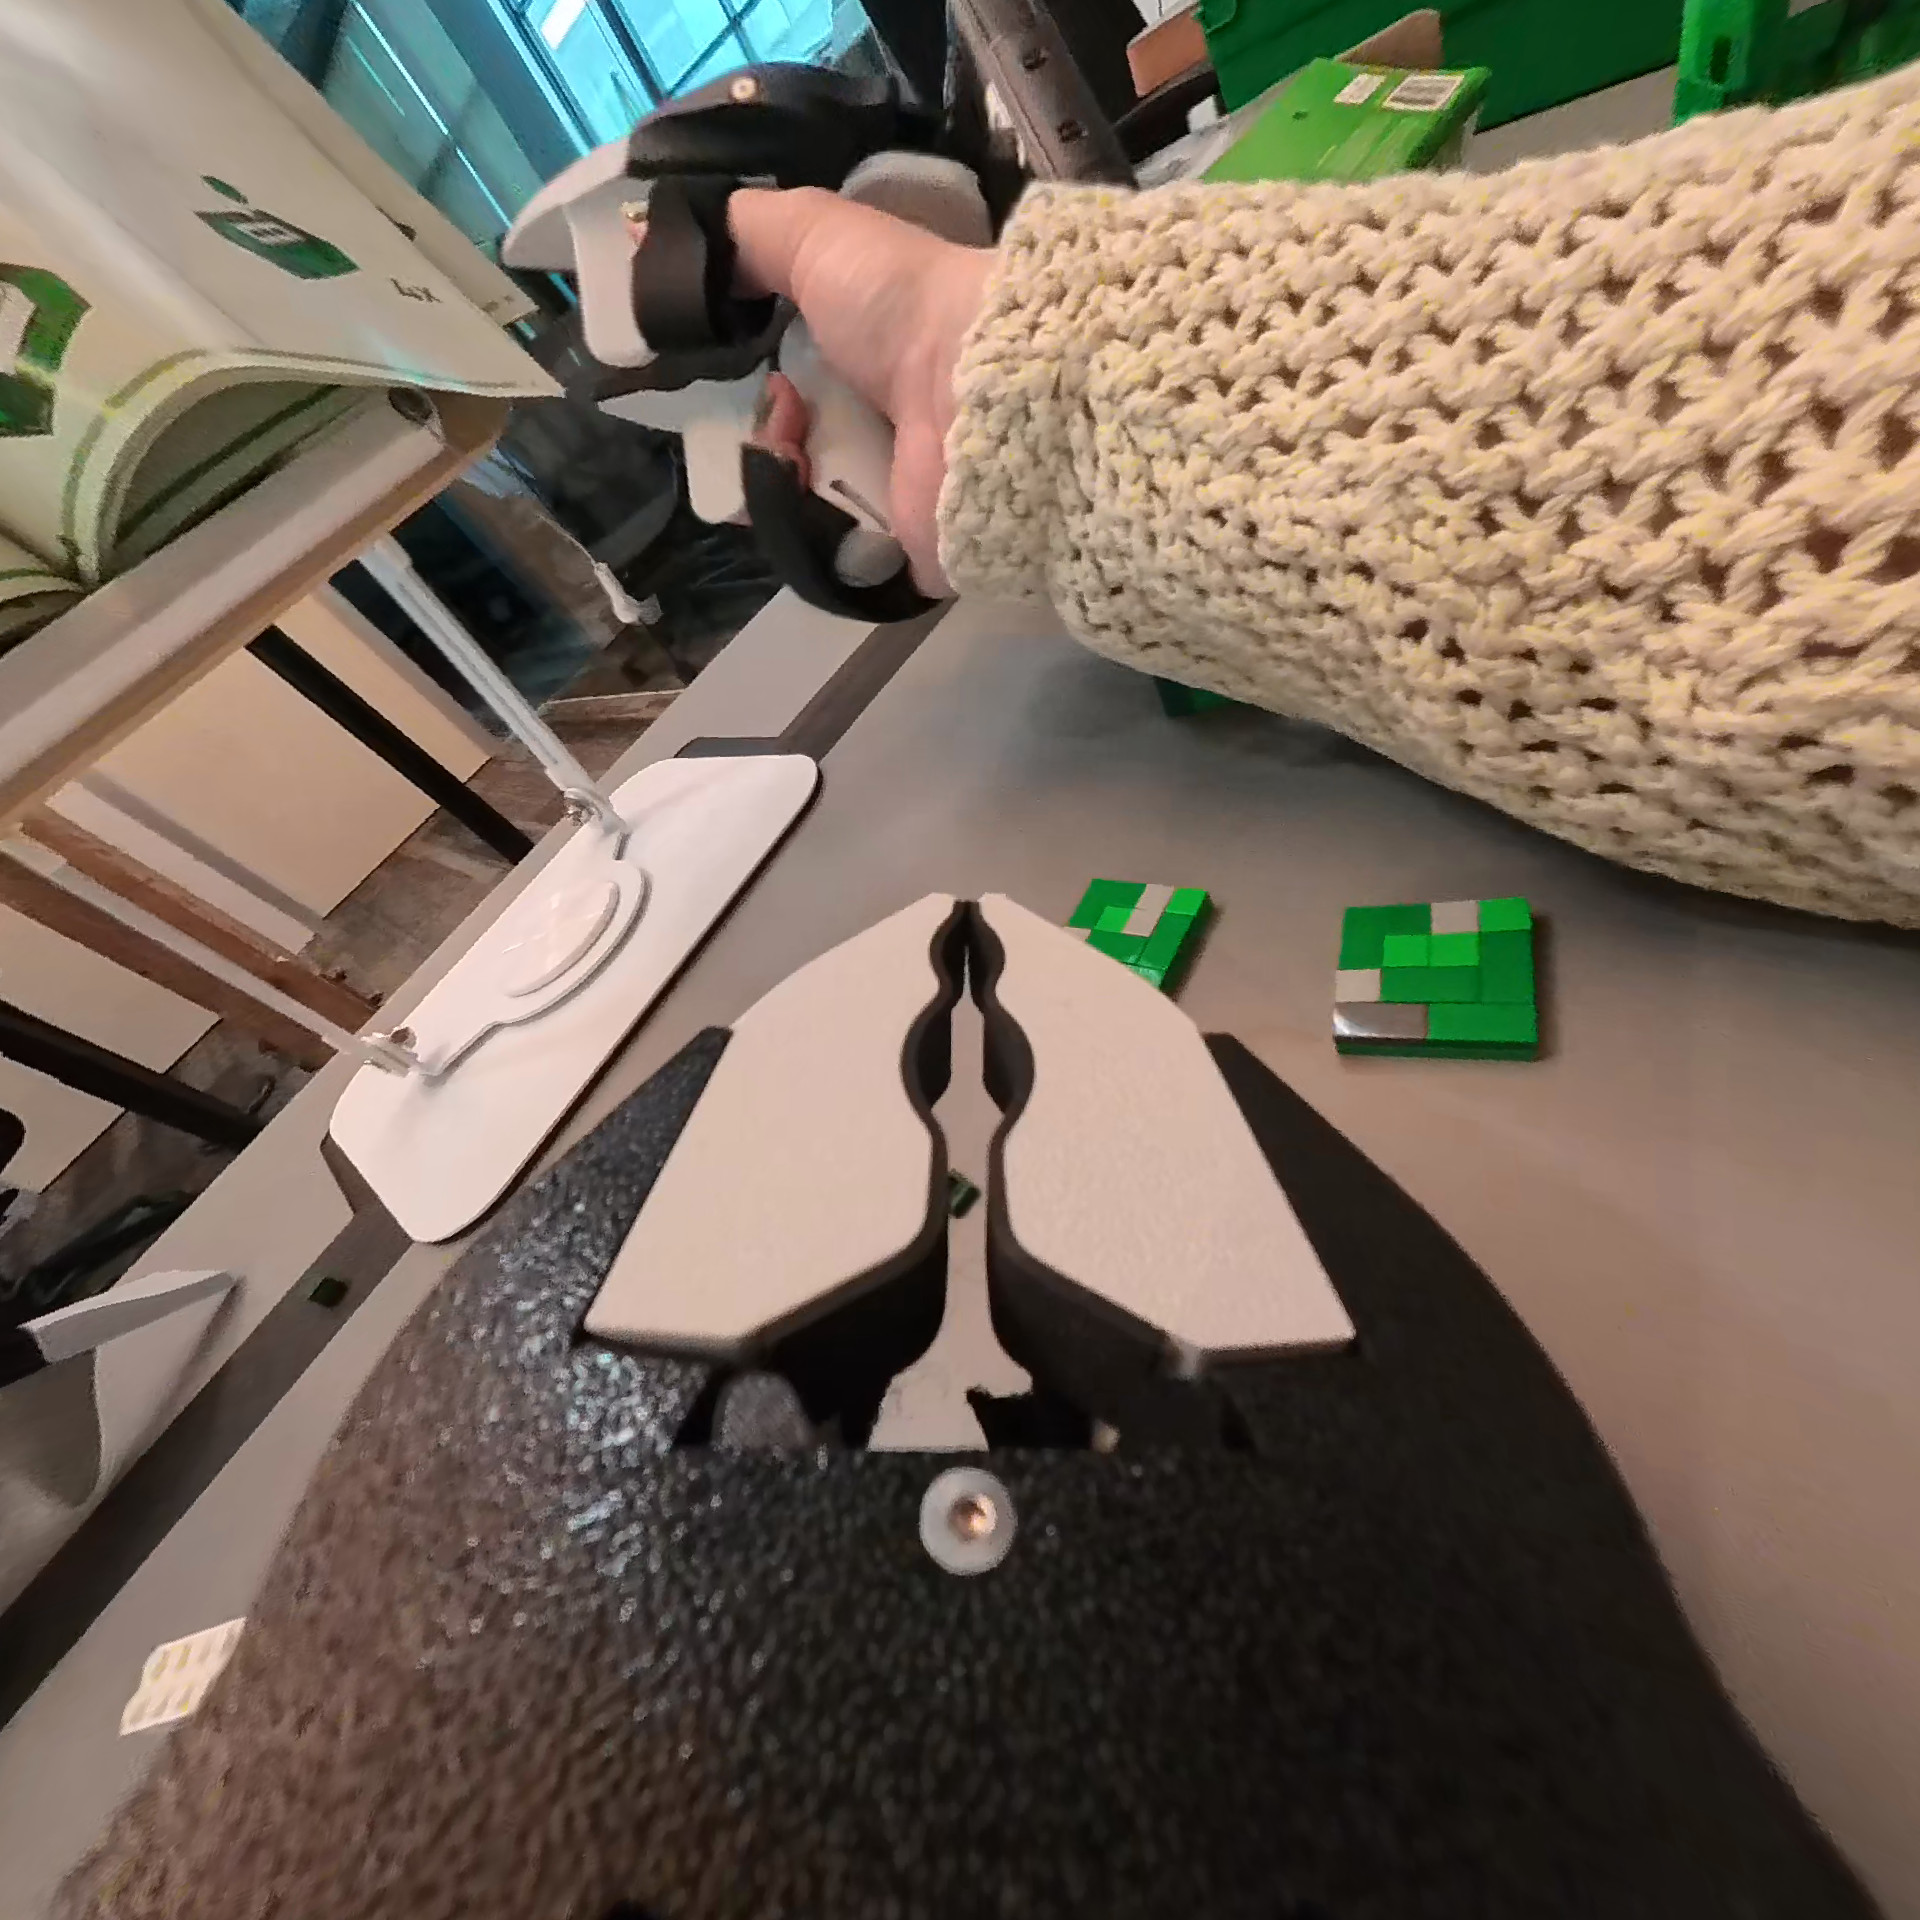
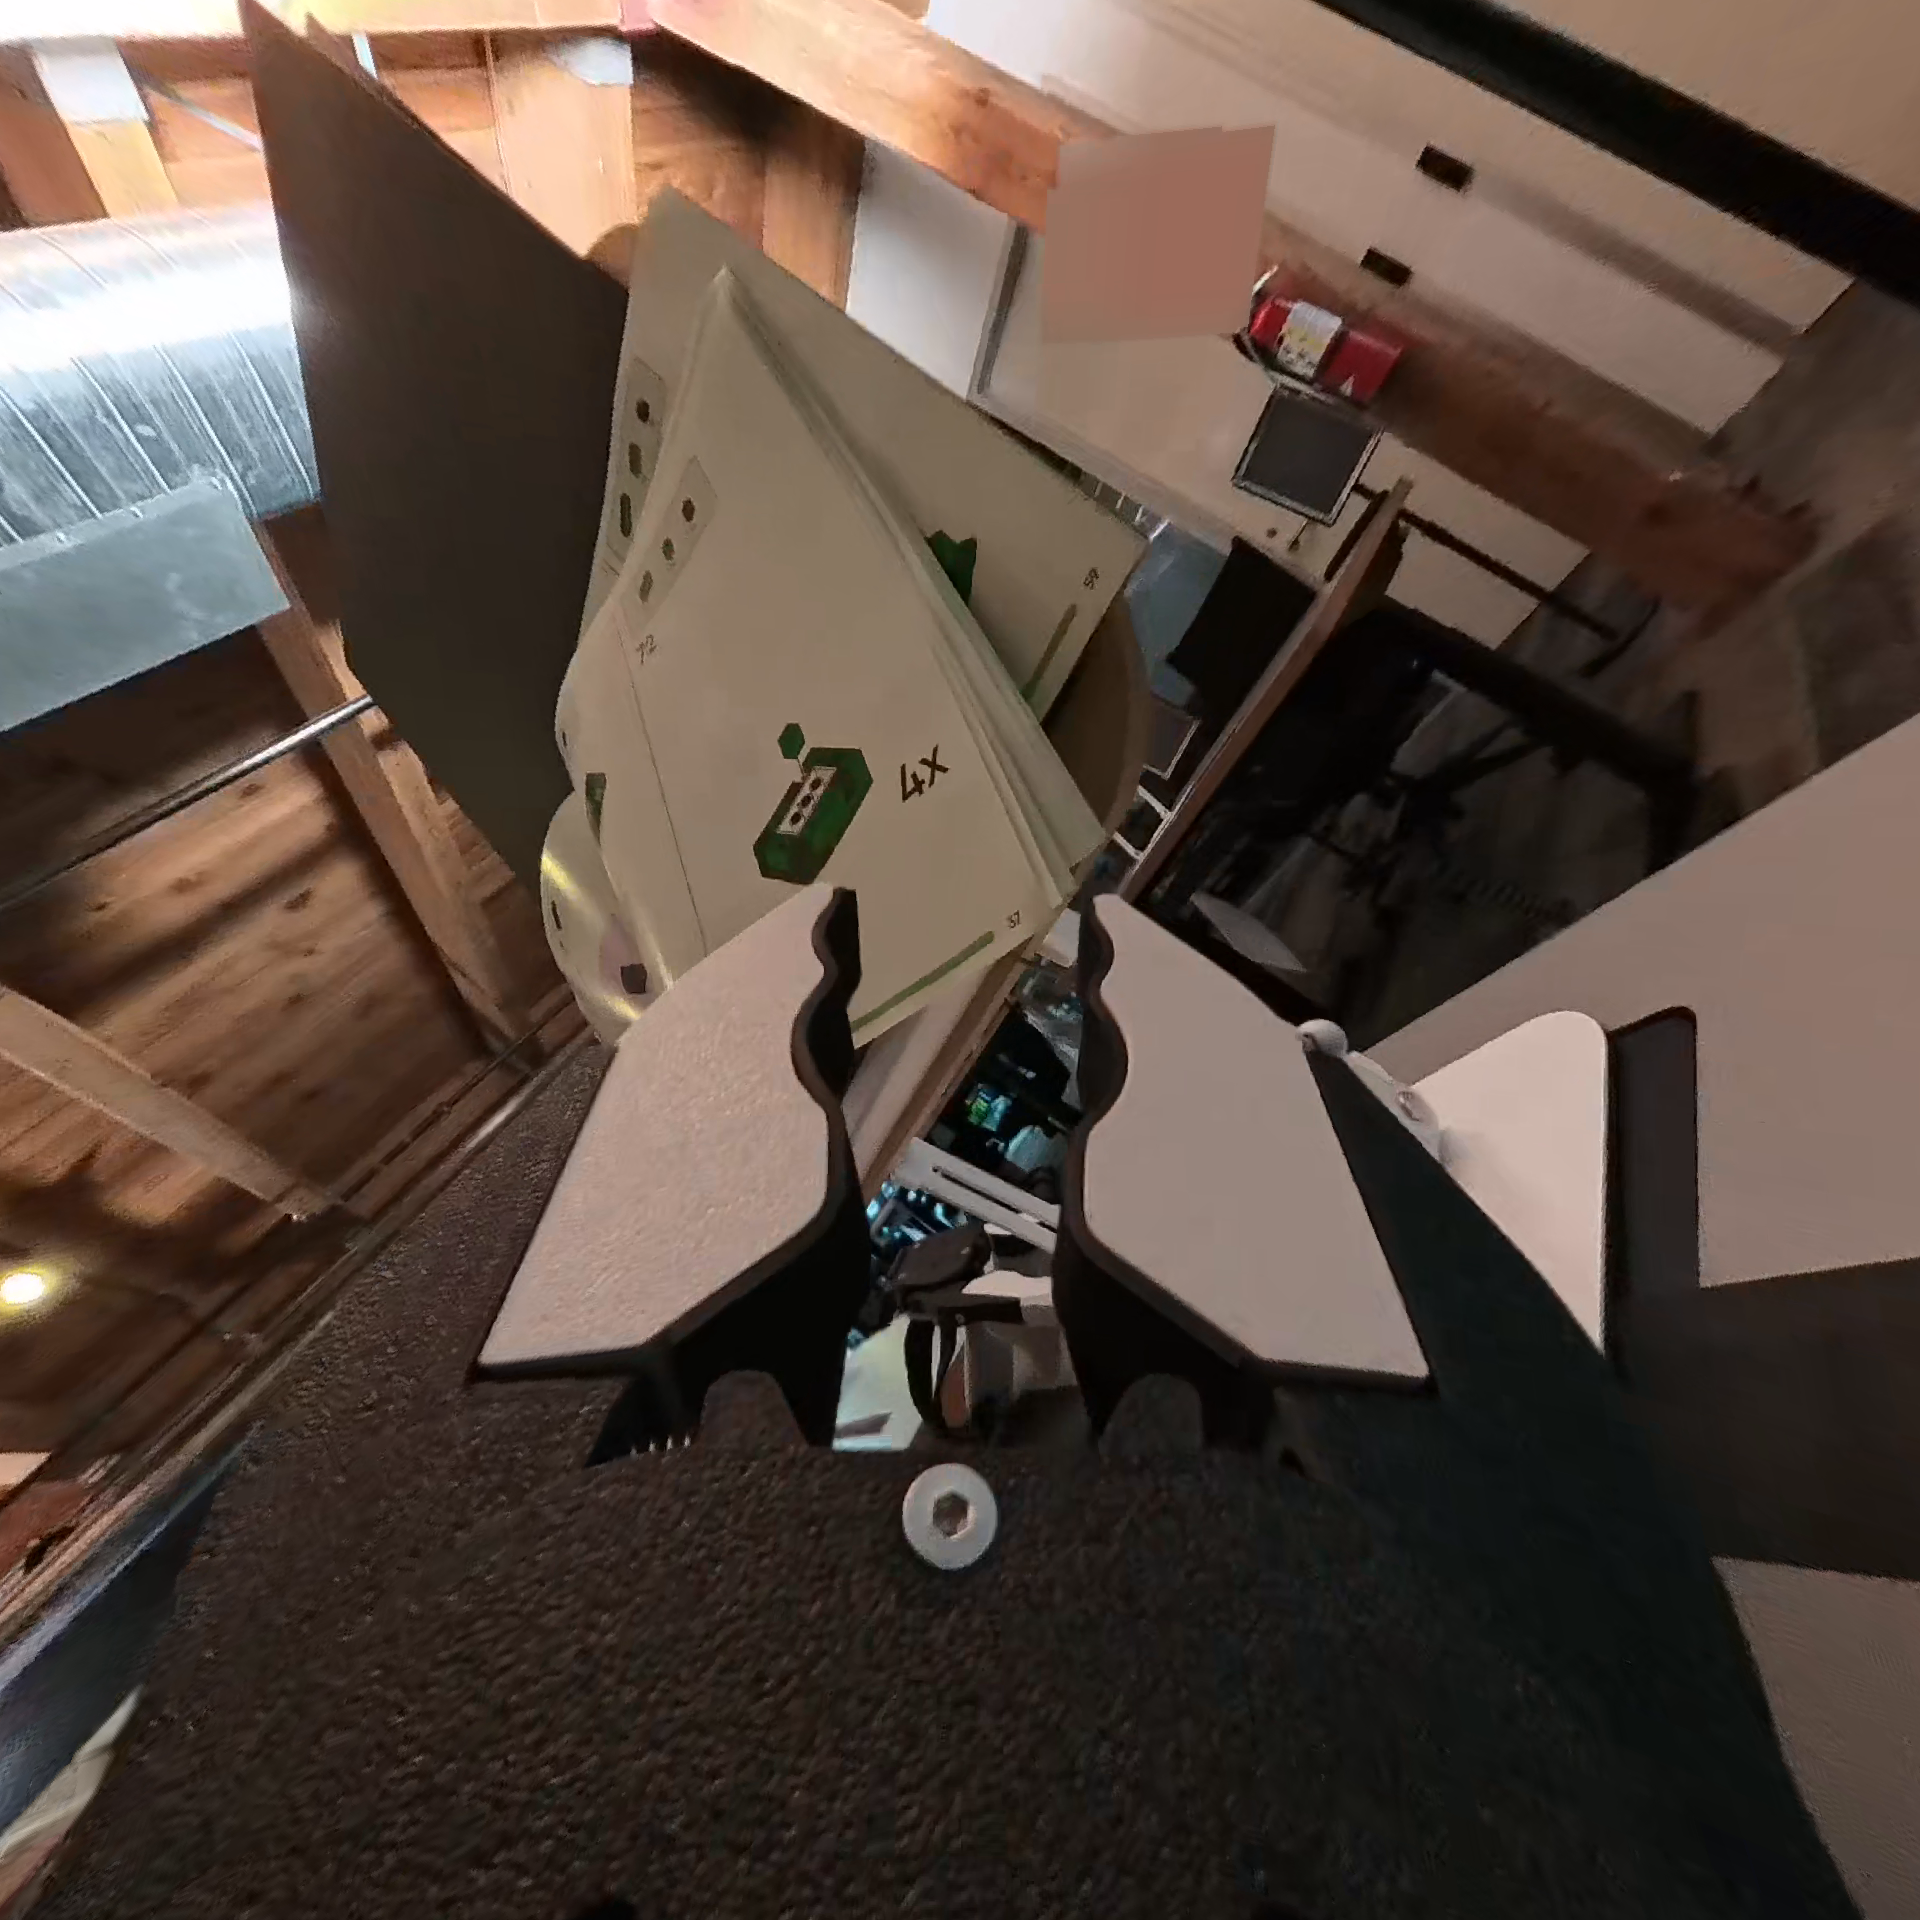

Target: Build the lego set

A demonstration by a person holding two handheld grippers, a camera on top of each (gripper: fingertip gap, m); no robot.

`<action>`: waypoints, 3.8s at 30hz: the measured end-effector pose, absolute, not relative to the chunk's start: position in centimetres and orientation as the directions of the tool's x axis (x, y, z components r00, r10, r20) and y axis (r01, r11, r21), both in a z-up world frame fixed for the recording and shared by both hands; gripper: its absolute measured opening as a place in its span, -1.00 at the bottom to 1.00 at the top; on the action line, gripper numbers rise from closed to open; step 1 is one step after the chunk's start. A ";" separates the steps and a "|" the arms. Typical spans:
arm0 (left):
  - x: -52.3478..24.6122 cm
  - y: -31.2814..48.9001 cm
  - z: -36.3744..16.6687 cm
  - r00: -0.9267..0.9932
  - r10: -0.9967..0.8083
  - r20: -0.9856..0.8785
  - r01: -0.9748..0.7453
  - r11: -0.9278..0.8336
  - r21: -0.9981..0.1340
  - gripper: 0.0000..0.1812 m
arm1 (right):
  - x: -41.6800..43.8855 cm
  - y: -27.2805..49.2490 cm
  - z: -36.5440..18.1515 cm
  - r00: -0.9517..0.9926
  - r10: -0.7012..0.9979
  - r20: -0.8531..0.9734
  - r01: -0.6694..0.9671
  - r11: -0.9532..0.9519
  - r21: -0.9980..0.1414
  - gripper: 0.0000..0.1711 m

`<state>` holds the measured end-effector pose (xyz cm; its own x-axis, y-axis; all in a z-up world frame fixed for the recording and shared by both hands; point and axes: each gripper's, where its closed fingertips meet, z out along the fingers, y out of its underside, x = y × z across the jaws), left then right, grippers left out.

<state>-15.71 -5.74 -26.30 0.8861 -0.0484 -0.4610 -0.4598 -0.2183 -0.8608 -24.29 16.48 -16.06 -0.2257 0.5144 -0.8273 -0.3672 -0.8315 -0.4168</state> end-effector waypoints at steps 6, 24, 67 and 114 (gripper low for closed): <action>-15.9 -5.8 -26.2 0.893 -0.039 -0.448 -0.445 -0.217 -0.869 -1.00 | -23.2 16.4 -14.5 -0.188 0.601 -0.777 -0.373 -0.775 -0.510 -0.63; -15.9 -5.8 -26.3 0.887 -0.035 -0.459 -0.455 -0.219 -0.863 -1.00 | -21.8 14.7 -10.8 -0.050 0.798 -0.600 -0.339 -0.579 -0.742 -0.71; -16.1 -5.6 -26.2 0.884 -0.029 -0.466 -0.460 -0.219 -0.860 -1.00 | -22.0 12.9 -9.0 0.127 0.913 -0.388 -0.290 -0.339 -0.895 -0.73; -35.7 -24.0 -19.5 0.716 0.680 -0.157 -0.261 0.052 -0.964 -1.00 | -35.5 -15.7 -32.2 -0.960 0.247 0.129 0.161 0.870 -0.467 -0.80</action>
<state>-35.74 -23.97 -19.48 0.7159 0.6804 -0.1568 -0.2606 0.0520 -0.9641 -35.49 -15.69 -32.24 -0.9603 0.2473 0.1295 0.1610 0.8696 -0.4667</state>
